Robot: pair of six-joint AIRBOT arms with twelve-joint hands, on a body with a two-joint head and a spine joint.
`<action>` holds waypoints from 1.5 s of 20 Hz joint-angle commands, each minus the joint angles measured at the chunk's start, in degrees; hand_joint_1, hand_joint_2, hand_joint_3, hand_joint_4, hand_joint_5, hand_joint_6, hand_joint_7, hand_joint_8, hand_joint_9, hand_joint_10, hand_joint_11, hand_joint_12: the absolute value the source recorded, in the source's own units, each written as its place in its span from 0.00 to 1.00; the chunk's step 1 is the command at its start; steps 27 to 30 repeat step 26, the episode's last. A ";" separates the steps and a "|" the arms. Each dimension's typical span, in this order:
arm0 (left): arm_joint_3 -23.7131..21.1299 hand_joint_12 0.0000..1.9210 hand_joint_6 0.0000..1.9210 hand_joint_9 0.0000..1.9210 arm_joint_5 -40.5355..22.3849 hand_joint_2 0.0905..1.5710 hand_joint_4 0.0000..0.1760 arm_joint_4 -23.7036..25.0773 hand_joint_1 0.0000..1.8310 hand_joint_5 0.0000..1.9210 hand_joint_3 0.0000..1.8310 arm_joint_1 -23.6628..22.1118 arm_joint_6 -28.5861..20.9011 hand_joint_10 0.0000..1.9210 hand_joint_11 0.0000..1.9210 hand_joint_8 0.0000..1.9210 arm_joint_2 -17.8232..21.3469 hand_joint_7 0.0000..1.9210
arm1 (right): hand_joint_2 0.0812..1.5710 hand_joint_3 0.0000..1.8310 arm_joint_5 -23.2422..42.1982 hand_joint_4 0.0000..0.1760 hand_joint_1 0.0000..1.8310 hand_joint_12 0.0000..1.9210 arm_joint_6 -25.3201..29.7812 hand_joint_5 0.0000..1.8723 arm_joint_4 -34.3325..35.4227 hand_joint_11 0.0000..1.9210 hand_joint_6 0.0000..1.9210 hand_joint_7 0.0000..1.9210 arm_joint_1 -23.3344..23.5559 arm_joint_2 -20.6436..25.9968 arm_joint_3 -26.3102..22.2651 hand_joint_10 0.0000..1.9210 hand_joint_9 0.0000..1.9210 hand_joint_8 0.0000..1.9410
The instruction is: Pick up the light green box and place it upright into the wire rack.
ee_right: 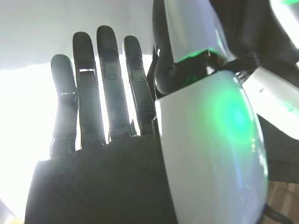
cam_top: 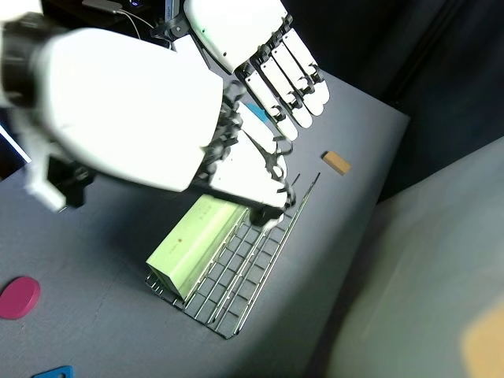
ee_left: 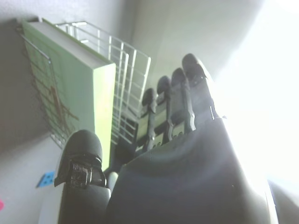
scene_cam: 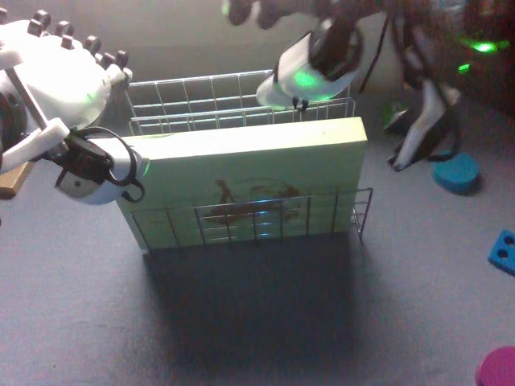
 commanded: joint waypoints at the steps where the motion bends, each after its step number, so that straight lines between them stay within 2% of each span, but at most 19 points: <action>1: -0.46 0.41 0.04 0.12 0.75 0.90 0.00 5.23 0.05 0.18 0.00 -1.02 0.29 0.03 0.00 0.03 -0.11 0.17 | 0.73 0.01 1.54 0.00 0.34 0.89 0.09 0.31 -3.70 0.16 0.32 0.48 1.05 0.51 -0.90 0.55 0.29 0.07; 2: -0.89 0.56 0.06 0.17 1.27 0.90 0.00 5.23 0.05 0.23 0.00 -1.23 0.29 0.05 0.00 0.04 -0.16 0.23 | 0.75 0.01 1.20 0.00 0.32 0.93 0.10 0.32 -3.68 0.17 0.42 0.50 1.25 1.75 -2.16 0.62 0.30 0.12; 3: -1.21 0.75 0.08 0.24 1.70 0.90 0.00 5.23 0.05 0.27 0.00 -1.40 0.29 0.10 0.01 0.06 -0.19 0.29 | 0.76 0.00 0.55 0.00 0.32 0.96 0.05 0.33 -3.67 0.19 0.49 0.47 1.30 2.75 -3.30 0.68 0.31 0.28; 4: -1.63 0.85 0.13 0.23 2.13 0.91 0.00 5.23 0.04 0.28 0.00 -1.76 0.29 0.32 0.05 0.09 -0.19 0.32 | 0.76 0.00 -0.49 0.00 0.32 0.99 -0.43 0.36 -3.66 0.23 0.54 0.45 1.28 3.88 -4.76 0.74 0.32 0.43; 5: -1.86 0.90 0.22 0.21 2.35 0.93 0.00 5.23 0.01 0.27 0.00 -2.16 0.32 0.52 0.10 0.22 -0.19 0.33 | 0.78 0.00 -1.77 0.00 0.30 1.00 -0.71 0.38 -3.64 0.27 0.57 0.46 1.06 4.59 -5.83 0.80 0.35 0.54; 7: -2.15 0.99 0.50 0.26 2.67 0.94 0.00 5.23 0.03 0.28 0.00 -2.86 0.43 0.86 0.23 0.70 -0.20 0.31 | 0.82 0.01 -3.10 0.00 0.30 1.00 -0.93 0.45 -3.59 0.40 0.66 0.53 0.50 5.44 -7.00 0.89 0.45 0.67; 8: -2.25 1.00 0.64 0.33 2.96 0.94 0.00 5.23 0.08 0.32 0.00 -3.29 0.71 0.95 0.32 0.83 -0.20 0.36 | 0.83 0.01 -3.57 0.00 0.31 1.00 -0.90 0.48 -3.30 0.45 0.71 0.56 0.13 5.70 -7.32 0.92 0.49 0.71; 9: -2.37 1.00 0.77 0.42 3.19 0.94 0.00 5.23 0.15 0.35 0.00 -3.85 1.00 0.98 0.39 0.89 -0.21 0.42 | 0.85 0.01 -3.75 0.00 0.32 1.00 -1.43 0.49 -1.42 0.51 0.78 0.58 -0.12 5.80 -7.42 0.96 0.53 0.76; 10: -2.44 1.00 0.83 0.48 3.23 0.93 0.00 5.23 0.20 0.38 0.00 -4.09 1.01 1.00 0.45 0.91 -0.21 0.47 | 0.85 0.01 -3.95 0.00 0.33 1.00 -1.77 0.49 -0.02 0.54 0.82 0.58 -0.12 5.80 -7.42 0.99 0.54 0.80; 11: -2.67 1.00 0.88 0.57 3.50 0.92 0.00 5.23 0.23 0.42 0.00 -4.54 1.01 1.00 0.54 0.95 -0.22 0.54 | 0.82 0.01 -3.98 0.00 0.47 1.00 -2.76 0.39 2.79 0.56 0.81 0.59 -0.13 5.78 -7.45 1.00 0.56 0.82; 12: -2.85 1.00 0.93 0.61 3.80 0.92 0.00 5.23 0.26 0.43 0.00 -4.75 1.06 1.00 0.60 0.99 -0.26 0.56 | 0.65 0.30 -3.94 0.00 0.52 1.00 -3.22 0.38 3.71 0.56 0.85 0.61 -0.13 5.76 -7.50 1.00 0.56 0.82; 13: -3.08 1.00 0.96 0.63 4.01 0.94 0.00 5.22 0.29 0.44 0.00 -4.78 1.06 1.00 0.64 1.00 -0.27 0.57 | 0.56 0.46 -3.95 0.00 0.54 1.00 -3.37 0.39 4.30 0.59 0.89 0.63 -0.22 5.77 -7.81 1.00 0.58 0.82; 14: -3.33 1.00 0.96 0.63 4.38 0.92 0.00 5.22 0.42 0.29 0.01 -4.78 1.06 1.00 0.64 1.00 -0.27 0.56 | 0.52 0.52 -3.96 0.00 0.55 1.00 -3.41 0.40 4.30 0.59 0.90 0.63 -0.27 5.77 -8.08 1.00 0.59 0.83; 17: -4.01 1.00 0.96 0.62 5.20 0.91 0.00 5.21 0.47 0.25 0.01 -4.86 1.05 1.00 0.65 1.00 -0.27 0.56 | 0.51 0.56 -3.99 0.00 0.54 1.00 -3.47 0.40 4.28 0.60 0.92 0.64 -0.13 5.77 -8.55 1.00 0.60 0.84; 22: -4.36 1.00 0.96 0.62 5.52 0.91 0.00 5.12 0.46 0.25 0.03 -5.20 1.02 1.00 0.64 1.00 -0.45 0.57 | 0.51 0.57 -4.07 0.00 0.54 1.00 -3.56 0.40 2.65 0.60 0.93 0.64 -0.29 5.89 -9.02 1.00 0.60 0.85; 23: -4.43 1.00 0.99 0.62 5.68 0.80 0.00 5.11 0.46 0.25 0.21 -5.21 1.02 1.00 0.65 1.00 -0.46 0.57 | 0.51 0.57 -4.12 0.00 0.54 1.00 -3.96 0.40 2.37 0.60 0.93 0.64 -0.39 5.96 -9.12 1.00 0.60 0.85; 24: -4.50 1.00 0.99 0.62 5.71 0.72 0.00 5.11 0.47 0.27 0.33 -5.22 1.02 1.00 0.65 1.00 -0.46 0.57 | 0.51 0.57 -4.16 0.00 0.54 1.00 -4.75 0.40 2.10 0.60 0.93 0.64 -0.63 6.04 -9.18 1.00 0.60 0.85; 25: -4.52 1.00 1.00 0.62 5.71 0.69 0.00 5.11 0.48 0.28 0.39 -5.22 1.02 1.00 0.65 1.00 -0.48 0.57 | 0.51 0.57 -4.14 0.00 0.54 1.00 -5.26 0.40 1.32 0.60 0.92 0.64 -1.08 6.25 -9.18 1.00 0.60 0.85; 30: -4.52 1.00 1.00 0.63 5.72 0.68 0.00 5.11 0.48 0.29 0.40 -5.22 1.02 1.00 0.66 1.00 -0.48 0.57 | 0.51 0.57 -4.03 0.00 0.54 1.00 -5.39 0.40 0.49 0.61 0.92 0.64 -1.38 6.43 -9.17 1.00 0.60 0.85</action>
